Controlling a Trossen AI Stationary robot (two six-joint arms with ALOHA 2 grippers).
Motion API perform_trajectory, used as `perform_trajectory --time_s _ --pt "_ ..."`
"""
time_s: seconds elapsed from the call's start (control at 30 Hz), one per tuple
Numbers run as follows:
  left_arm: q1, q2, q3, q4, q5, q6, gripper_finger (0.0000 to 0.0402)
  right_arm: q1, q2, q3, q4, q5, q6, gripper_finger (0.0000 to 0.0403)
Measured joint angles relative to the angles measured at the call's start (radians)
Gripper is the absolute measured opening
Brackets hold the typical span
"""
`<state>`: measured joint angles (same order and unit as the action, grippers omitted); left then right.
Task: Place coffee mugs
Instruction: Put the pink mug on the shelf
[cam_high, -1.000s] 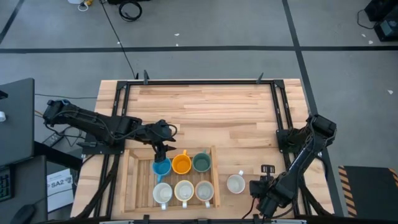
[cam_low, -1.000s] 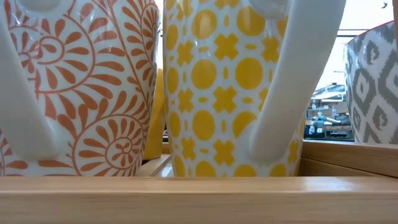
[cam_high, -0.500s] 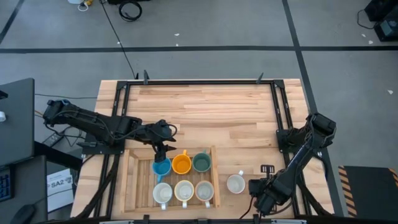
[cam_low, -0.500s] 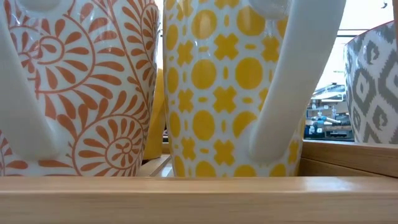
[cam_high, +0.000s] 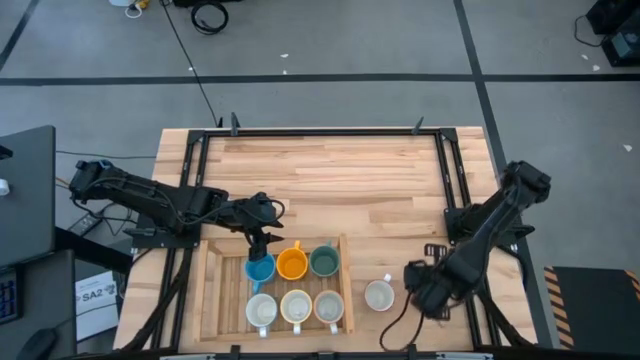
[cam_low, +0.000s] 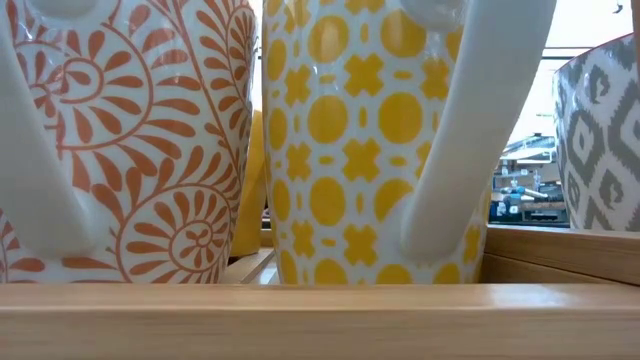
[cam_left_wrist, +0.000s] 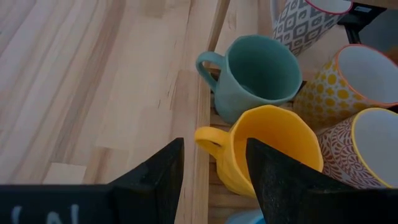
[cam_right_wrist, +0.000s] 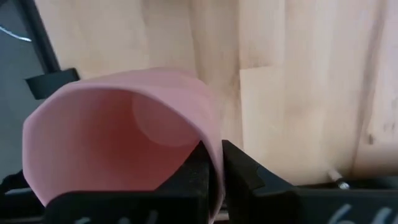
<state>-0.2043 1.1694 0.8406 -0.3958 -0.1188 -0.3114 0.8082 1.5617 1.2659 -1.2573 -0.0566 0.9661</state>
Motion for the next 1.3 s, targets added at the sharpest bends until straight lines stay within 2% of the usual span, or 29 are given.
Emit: perform_trajectory --time_s 0.23,0.43,0.67,0.87,1.07,1.3 --pt "0.0 0.0 0.0 0.004 0.0 0.0 0.018 -0.103 -0.165 0.001 -0.142 0.041 -0.053 0.0028" --pt "0.0 0.0 0.0 0.01 0.0 0.0 0.018 -0.253 -0.29 0.001 -0.21 0.165 -0.053 0.0031" --pt "0.0 0.0 0.0 0.032 0.0 0.0 0.018 -0.489 -0.358 0.002 -0.179 0.322 -0.053 0.0029" --pt "0.0 0.0 0.0 0.033 0.0 0.006 0.018 -0.693 -0.355 0.002 -0.051 0.401 -0.137 0.003" --pt "0.0 0.0 0.0 0.035 0.0 0.008 0.018 -0.872 -0.318 0.002 0.218 0.398 -0.31 0.003" --pt "0.0 0.0 0.0 0.034 0.0 0.008 0.018 -1.018 -0.207 0.002 0.544 0.227 -0.454 0.0029"
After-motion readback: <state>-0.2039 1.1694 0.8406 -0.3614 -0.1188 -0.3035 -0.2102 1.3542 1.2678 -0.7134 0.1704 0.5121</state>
